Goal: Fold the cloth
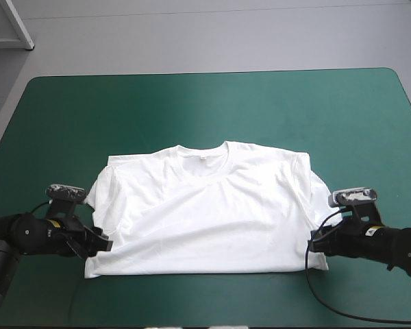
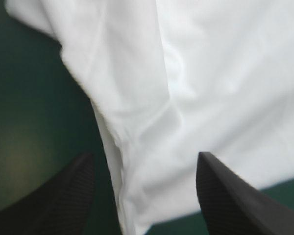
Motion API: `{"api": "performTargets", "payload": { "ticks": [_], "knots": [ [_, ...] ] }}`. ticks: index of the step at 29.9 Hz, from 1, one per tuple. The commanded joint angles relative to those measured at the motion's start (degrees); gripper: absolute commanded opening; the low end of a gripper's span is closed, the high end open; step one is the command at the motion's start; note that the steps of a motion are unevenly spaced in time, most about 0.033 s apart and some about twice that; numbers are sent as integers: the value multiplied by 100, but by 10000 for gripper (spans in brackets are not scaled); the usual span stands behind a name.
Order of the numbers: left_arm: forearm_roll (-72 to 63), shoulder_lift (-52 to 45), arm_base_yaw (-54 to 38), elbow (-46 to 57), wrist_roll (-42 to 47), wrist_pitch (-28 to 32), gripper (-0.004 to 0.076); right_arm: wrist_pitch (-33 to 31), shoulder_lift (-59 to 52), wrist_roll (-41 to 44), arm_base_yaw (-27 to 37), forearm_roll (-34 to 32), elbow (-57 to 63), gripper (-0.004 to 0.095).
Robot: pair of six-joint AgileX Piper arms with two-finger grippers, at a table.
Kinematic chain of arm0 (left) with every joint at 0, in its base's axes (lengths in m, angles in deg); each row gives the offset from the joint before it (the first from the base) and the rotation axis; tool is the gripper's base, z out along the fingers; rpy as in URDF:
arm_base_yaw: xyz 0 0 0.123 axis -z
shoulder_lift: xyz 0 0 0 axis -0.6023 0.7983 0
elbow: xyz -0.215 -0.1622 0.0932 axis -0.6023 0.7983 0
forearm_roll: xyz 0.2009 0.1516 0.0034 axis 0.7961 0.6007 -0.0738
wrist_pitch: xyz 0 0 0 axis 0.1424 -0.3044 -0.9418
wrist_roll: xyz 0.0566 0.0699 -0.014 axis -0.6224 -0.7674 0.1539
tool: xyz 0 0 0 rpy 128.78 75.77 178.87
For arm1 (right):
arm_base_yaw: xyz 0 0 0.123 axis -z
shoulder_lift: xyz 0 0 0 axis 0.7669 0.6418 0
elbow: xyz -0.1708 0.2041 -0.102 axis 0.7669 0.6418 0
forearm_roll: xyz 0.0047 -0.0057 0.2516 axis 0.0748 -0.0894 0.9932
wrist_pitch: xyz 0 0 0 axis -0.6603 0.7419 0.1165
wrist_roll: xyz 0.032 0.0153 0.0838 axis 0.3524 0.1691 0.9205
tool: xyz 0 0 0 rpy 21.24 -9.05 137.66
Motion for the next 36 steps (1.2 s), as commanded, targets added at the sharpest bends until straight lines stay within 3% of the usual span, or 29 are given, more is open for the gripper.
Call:
{"api": "performTargets", "payload": {
  "ticks": [1,6,13,19,28,36],
  "knots": [
    [-200,-90,5,-754,375,658,456,294,-62,-15,33,71,-925,506],
    [-479,-90,5,-1625,557,858,456,425,-62,152,33,-225,-2001,486],
    [-917,-90,5,-2024,391,858,456,410,133,1052,33,-1596,-2786,485],
    [-967,-90,5,-2014,253,834,456,238,936,940,33,-1681,-2765,420],
    [-944,-90,5,-1973,189,635,456,8,2309,913,33,-1850,-2625,397],
    [-944,35,5,-1951,119,592,454,625,2337,980,33,-1784,-1364,387]
  ]
}}
